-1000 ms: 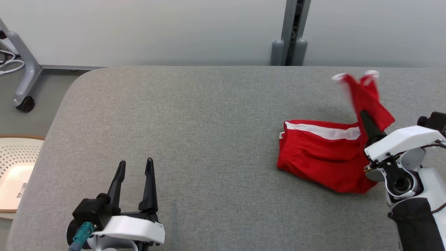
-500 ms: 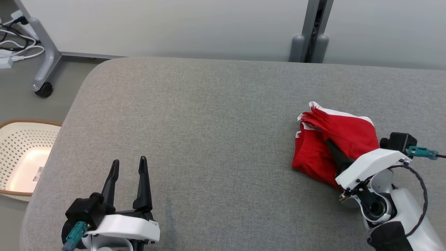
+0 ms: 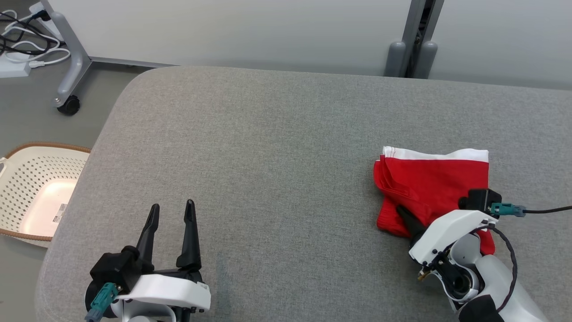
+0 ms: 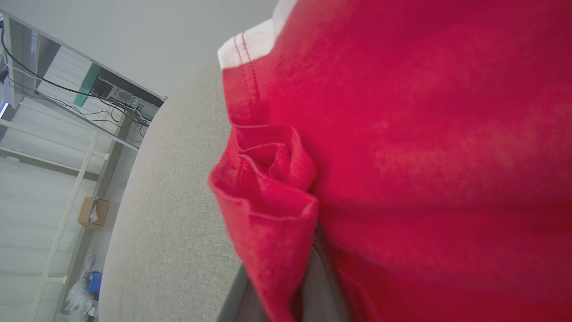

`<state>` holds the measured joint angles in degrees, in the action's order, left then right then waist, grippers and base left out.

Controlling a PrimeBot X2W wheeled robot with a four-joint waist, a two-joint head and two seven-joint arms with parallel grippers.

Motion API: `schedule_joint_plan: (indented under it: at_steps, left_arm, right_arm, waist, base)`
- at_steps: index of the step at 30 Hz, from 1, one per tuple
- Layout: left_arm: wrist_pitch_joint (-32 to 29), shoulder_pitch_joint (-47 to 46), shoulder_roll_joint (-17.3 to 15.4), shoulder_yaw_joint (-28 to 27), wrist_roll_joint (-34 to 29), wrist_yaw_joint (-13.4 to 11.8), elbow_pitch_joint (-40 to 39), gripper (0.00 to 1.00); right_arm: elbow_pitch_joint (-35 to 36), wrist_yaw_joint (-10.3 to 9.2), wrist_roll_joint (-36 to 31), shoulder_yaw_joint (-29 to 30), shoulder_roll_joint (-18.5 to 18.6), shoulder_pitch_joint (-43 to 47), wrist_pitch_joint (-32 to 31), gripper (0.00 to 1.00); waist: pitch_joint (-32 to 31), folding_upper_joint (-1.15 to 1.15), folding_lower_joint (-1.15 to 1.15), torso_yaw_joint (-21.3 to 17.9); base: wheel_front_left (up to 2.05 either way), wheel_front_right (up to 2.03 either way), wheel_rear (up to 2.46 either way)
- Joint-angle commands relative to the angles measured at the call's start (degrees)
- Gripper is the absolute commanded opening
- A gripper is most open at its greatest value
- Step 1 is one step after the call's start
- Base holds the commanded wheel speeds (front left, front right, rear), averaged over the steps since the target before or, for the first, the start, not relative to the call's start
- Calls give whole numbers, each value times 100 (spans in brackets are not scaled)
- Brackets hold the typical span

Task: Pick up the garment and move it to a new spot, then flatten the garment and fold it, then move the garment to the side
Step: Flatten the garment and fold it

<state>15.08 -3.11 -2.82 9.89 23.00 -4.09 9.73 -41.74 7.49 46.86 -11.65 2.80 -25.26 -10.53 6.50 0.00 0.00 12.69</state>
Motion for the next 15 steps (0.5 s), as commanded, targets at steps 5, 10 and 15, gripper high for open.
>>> schedule_joint_plan:
  at_steps: [5,10,15]
  left_arm:
    - [5,-22,-23,-4,50,-36,-7,100]
    - [5,-3,-23,-34,53,-42,-3,100]
    - [5,5,-23,-53,62,-46,-6,100]
  right_arm:
    - [-297,0,62,-121,28,-161,141,49]
    - [-432,0,160,-213,33,-264,202,100]
    - [-275,0,233,-357,31,-291,249,100]
  waist:
    - [-11,0,0,39]
    - [-38,0,0,25]
    - [-73,0,0,-12]
  base:
    - [0,0,0]
    - [0,0,0]
    - [0,0,0]
